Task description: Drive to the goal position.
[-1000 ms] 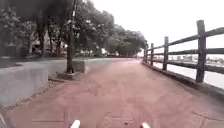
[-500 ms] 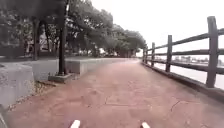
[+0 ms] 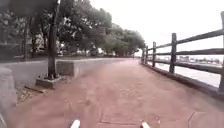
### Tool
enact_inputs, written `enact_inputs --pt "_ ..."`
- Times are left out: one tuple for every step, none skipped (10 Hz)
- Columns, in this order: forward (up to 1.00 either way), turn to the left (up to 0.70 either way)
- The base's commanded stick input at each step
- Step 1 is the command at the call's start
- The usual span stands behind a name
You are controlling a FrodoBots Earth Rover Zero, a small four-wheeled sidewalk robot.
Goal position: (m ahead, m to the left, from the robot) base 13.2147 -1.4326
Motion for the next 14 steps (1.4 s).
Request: enact_inputs --pt "0.70 0.00" --pt "0.70 0.00" --pt "0.70 0.00" --pt "0.70 0.00" --pt "0.70 0.00" --pt "0.70 0.00" --pt "0.70 0.00" --pt "0.70 0.00" --pt "0.70 0.00" --pt "0.70 0.00" --pt "0.70 0.00" --pt "0.70 0.00" --pt "0.70 0.00" --pt "0.70 0.00"
